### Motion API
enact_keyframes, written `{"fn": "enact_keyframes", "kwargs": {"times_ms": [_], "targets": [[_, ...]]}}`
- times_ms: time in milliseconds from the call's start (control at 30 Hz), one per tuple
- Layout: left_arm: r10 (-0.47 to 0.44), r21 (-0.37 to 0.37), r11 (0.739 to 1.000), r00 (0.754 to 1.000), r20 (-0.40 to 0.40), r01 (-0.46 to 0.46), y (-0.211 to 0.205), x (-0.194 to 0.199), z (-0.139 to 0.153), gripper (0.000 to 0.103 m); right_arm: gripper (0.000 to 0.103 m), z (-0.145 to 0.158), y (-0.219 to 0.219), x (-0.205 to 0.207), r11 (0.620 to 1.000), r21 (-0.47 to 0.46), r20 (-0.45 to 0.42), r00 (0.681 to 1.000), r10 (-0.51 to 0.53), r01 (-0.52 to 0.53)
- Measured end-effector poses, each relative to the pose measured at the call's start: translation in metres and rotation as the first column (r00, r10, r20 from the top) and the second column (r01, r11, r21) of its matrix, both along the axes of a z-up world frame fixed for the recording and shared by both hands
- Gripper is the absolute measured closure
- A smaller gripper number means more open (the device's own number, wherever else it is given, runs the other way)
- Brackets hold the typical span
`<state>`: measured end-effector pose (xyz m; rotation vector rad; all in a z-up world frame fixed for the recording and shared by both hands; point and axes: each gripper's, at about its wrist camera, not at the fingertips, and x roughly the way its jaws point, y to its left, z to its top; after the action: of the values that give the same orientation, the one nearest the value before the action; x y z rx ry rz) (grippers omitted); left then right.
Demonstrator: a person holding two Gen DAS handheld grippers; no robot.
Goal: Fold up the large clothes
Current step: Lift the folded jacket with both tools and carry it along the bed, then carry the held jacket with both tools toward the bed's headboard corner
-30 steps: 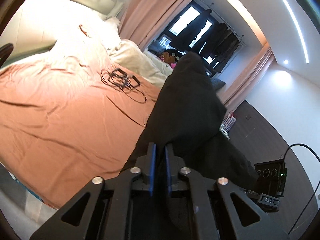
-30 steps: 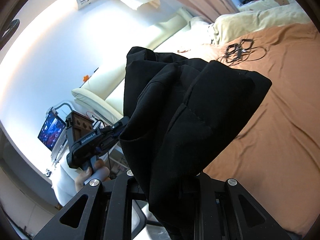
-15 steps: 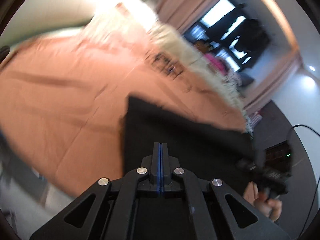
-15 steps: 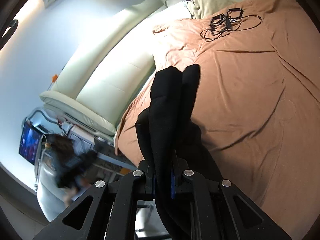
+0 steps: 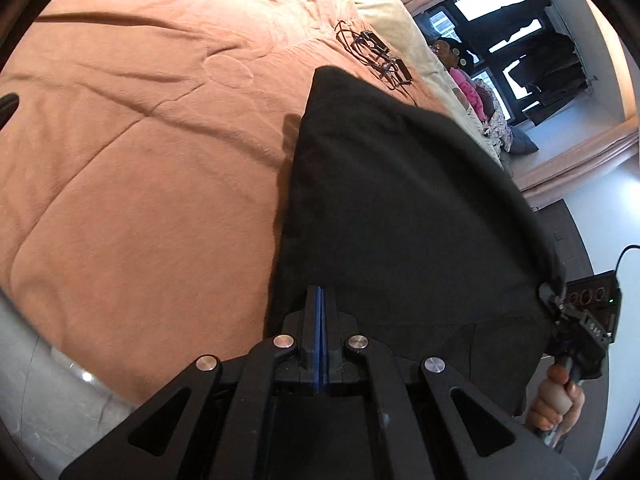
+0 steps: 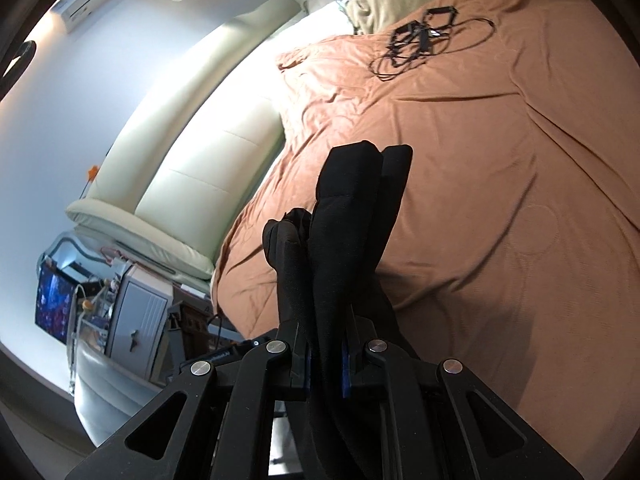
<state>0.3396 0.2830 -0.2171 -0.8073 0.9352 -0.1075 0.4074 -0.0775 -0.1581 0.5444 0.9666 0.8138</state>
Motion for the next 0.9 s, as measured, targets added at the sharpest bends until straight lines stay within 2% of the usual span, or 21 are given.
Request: {"fn": "enact_keyframes", "kwargs": {"times_ms": [233,400,433,467,500,533,567,633,700,767,900], "targets": [[-0.008,-0.030,1.000,1.000,-0.010,0.007,-0.002,0.013,0.004,0.101,0.092,-0.022,-0.017,0.013,0.999,0.032,-0.047,0.999,-0.019,0.021],[-0.013,0.015,1.000,1.000,-0.017,0.013,-0.003,0.021,0.014,0.100,0.092,-0.035,-0.023,0.021,0.998,0.052,-0.067,0.998,-0.019,0.022],[-0.012,0.026,1.000,1.000,-0.014,0.012,-0.003,0.021,0.016,0.095,0.092,-0.039,-0.024,0.022,0.998,0.057,-0.073,0.997,-0.020,0.024],[-0.013,0.039,0.999,1.000,-0.012,0.013,-0.003,0.021,0.018,0.088,0.092,-0.043,-0.027,0.024,0.998,0.064,-0.081,0.996,-0.022,0.027],[-0.011,0.048,0.999,1.000,-0.016,0.012,-0.003,0.021,0.018,0.059,0.092,-0.047,-0.030,0.026,0.997,0.070,-0.087,0.996,-0.024,0.030],[-0.008,0.049,0.999,1.000,-0.015,0.009,-0.003,0.020,0.018,0.015,0.092,-0.051,-0.032,0.028,0.996,0.077,-0.094,0.995,-0.026,0.033],[-0.004,0.041,0.999,1.000,-0.003,0.005,-0.003,0.019,0.018,0.001,0.092,-0.054,-0.034,0.029,0.996,0.083,-0.099,0.995,-0.026,0.034],[0.000,0.056,0.998,1.000,0.017,-0.001,-0.005,0.019,0.018,0.000,0.092,-0.061,-0.037,0.032,0.995,0.097,-0.107,0.994,-0.025,0.035],[0.006,0.079,0.997,1.000,-0.005,-0.005,-0.007,0.023,0.014,0.000,0.092,-0.065,-0.038,0.033,0.994,0.106,-0.108,0.994,-0.021,0.033],[0.010,0.056,0.998,1.000,-0.015,-0.009,-0.007,0.027,0.009,0.001,0.092,-0.067,-0.039,0.034,0.993,0.113,-0.109,0.994,-0.017,0.029],[-0.007,0.042,0.999,0.999,-0.040,0.009,-0.013,0.038,0.000,0.022,0.092,-0.070,-0.042,0.036,0.993,0.117,-0.110,0.994,-0.011,0.024]]}}
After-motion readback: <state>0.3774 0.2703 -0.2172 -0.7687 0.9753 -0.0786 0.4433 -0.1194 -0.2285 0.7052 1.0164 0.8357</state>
